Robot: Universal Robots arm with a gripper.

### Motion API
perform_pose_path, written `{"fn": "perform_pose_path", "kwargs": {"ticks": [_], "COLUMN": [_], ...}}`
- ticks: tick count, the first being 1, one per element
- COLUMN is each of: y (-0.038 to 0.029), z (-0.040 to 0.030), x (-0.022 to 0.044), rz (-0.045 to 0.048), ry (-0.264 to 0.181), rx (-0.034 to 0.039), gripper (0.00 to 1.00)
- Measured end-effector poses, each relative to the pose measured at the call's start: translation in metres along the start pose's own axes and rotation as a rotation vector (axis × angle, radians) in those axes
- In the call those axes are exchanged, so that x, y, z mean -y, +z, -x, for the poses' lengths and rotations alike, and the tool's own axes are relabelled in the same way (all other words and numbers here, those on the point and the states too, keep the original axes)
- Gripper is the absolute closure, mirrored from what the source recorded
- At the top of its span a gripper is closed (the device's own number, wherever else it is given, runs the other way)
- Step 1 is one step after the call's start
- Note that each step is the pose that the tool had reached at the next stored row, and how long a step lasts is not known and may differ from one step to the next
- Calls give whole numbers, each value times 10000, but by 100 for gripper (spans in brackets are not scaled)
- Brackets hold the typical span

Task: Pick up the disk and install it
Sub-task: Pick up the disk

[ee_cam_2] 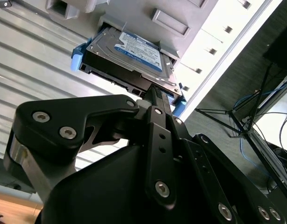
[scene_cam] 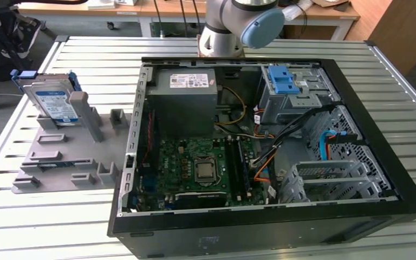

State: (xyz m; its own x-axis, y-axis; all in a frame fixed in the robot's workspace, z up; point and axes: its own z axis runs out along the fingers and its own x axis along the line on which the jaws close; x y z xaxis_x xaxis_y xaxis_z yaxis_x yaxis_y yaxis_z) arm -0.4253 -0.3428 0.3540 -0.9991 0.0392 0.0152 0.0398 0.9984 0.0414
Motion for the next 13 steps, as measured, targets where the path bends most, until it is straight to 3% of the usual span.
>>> {"fn": "perform_pose_path", "kwargs": {"ticks": [13], "y": [0], "z": [0], "x": [0], "rz": [-5], "ry": [-331], "rx": [-15], "gripper": [89]}}
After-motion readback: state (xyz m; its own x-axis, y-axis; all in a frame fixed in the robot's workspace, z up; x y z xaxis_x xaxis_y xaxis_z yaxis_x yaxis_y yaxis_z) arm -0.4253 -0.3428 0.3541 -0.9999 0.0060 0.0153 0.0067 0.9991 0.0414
